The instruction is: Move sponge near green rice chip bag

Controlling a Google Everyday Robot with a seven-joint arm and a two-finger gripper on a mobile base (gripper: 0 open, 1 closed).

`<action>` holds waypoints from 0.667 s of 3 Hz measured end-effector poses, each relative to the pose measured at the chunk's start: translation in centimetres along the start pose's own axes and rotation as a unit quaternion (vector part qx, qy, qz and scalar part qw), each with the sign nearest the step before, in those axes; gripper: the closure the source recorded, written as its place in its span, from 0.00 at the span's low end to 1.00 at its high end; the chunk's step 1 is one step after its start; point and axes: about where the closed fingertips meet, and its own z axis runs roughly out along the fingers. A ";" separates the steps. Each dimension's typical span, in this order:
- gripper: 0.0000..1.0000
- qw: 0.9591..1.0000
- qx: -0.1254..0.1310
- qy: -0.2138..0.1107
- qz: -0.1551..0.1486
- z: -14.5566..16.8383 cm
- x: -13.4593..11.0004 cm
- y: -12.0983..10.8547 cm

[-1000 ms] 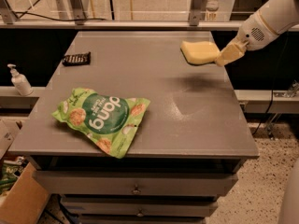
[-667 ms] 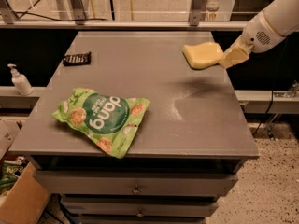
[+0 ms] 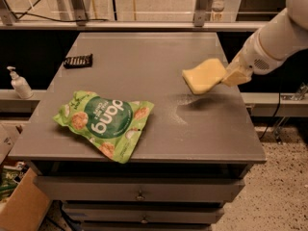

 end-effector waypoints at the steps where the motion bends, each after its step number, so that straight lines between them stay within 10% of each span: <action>1: 1.00 0.998 0.000 0.046 -0.032 3.6 1.7 2.5; 2: 1.00 0.997 -0.006 0.067 -0.047 5.1 2.4 3.8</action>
Offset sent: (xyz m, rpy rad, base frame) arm -0.0321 0.0167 -0.1058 -0.2460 0.0753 0.0878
